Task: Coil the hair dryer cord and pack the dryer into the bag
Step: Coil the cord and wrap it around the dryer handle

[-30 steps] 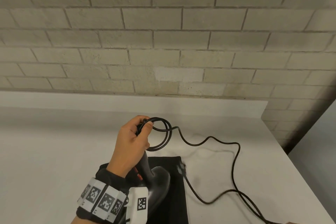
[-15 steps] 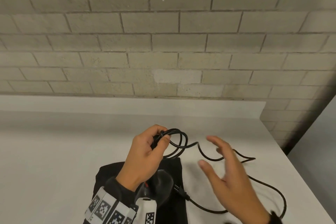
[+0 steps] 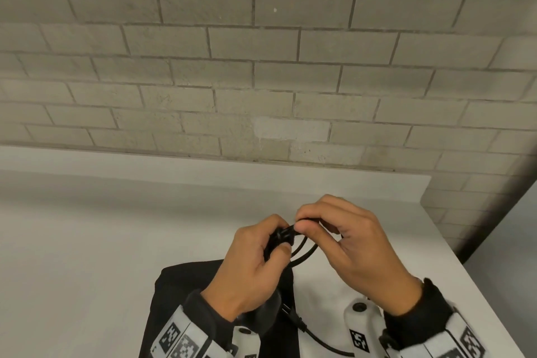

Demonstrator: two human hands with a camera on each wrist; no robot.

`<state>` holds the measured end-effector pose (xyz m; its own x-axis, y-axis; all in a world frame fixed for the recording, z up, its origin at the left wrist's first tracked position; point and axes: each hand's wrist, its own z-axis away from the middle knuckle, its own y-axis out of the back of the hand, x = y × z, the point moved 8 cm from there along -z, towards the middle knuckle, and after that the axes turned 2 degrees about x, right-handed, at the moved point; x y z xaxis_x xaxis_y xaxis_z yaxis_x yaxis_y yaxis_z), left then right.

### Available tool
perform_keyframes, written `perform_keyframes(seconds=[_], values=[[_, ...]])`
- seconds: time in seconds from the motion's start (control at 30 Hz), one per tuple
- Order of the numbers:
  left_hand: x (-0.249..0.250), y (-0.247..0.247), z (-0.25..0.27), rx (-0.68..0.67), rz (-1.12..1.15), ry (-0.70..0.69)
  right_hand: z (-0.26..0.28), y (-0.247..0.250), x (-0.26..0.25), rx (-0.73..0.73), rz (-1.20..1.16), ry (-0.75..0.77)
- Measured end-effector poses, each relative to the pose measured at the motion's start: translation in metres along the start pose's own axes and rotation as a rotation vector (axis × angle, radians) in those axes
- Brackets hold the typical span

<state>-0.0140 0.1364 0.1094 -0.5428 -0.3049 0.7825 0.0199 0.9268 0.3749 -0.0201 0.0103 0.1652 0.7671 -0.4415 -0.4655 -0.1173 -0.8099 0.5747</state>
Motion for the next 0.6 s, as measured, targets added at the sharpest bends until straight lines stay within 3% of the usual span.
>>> perform_keyframes(seconds=[0.2, 0.4, 0.6], values=[[0.011, -0.009, 0.006, -0.008, -0.091, -0.064, -0.002, -0.009, 0.013, 0.009, -0.161, -0.105], [0.007, -0.009, 0.010, -0.020, -0.097, -0.051, 0.006, -0.021, 0.043, -0.018, -0.467, -0.365], [0.008, -0.011, 0.010, -0.049, -0.035, -0.040, 0.016, -0.025, 0.053, -0.125, -0.585, -0.388]])
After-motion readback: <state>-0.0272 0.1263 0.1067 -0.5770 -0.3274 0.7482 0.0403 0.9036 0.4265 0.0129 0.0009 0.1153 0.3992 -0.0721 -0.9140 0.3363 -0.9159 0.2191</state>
